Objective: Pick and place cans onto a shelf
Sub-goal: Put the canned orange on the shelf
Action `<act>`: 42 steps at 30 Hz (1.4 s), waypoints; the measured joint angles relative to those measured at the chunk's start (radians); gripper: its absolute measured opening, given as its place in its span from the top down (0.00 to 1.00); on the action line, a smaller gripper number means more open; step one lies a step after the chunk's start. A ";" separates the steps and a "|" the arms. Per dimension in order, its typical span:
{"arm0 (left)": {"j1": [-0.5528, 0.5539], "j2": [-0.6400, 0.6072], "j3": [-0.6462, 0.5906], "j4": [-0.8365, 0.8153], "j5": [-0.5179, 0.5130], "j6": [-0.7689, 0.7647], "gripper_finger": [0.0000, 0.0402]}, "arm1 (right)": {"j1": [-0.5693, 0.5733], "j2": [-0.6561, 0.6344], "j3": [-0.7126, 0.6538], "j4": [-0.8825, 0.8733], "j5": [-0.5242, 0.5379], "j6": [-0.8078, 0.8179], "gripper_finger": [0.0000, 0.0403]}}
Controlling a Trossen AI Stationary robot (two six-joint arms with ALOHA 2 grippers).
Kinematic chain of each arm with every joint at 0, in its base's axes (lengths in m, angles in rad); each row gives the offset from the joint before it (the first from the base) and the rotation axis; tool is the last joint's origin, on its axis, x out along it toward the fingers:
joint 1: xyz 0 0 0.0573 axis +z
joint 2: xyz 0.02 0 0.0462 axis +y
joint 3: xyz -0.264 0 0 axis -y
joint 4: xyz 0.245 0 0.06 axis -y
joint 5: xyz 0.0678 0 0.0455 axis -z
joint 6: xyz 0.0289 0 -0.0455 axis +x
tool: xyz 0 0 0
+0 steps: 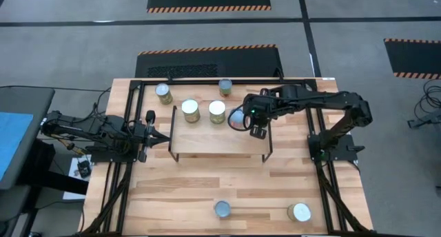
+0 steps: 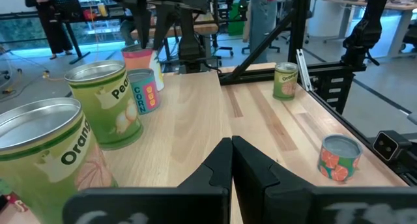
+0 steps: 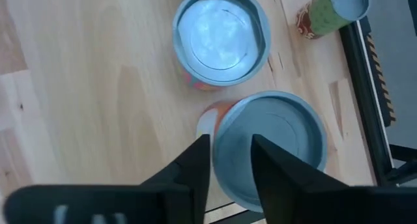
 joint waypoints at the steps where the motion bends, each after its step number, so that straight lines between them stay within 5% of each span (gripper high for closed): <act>1: 0.000 0.000 0.000 0.000 0.000 0.000 1.00 | 0.000 0.000 0.000 0.000 0.001 0.000 0.65; 11: 0.000 0.000 0.000 0.000 0.000 0.000 1.00 | 0.034 -0.001 0.097 -0.066 0.030 -0.006 0.58; 16: 0.000 0.000 0.000 0.000 0.000 0.001 1.00 | 0.135 -0.011 0.150 -0.078 0.029 -0.033 0.70; 21: 0.000 0.000 0.000 -0.015 0.000 0.000 1.00 | 0.305 -0.016 0.118 -0.045 0.069 0.062 0.94; 26: 0.000 0.000 0.000 -0.020 0.000 0.000 1.00 | 0.496 -0.016 -0.040 0.161 0.099 0.180 0.96; 33: 0.000 0.000 0.000 -0.016 0.000 0.010 1.00 | 0.719 -0.014 -0.229 0.479 0.108 0.488 0.98; 42: 0.000 0.000 0.000 -0.015 0.000 0.020 1.00 | 0.923 -0.003 -0.228 0.362 0.157 1.070 0.95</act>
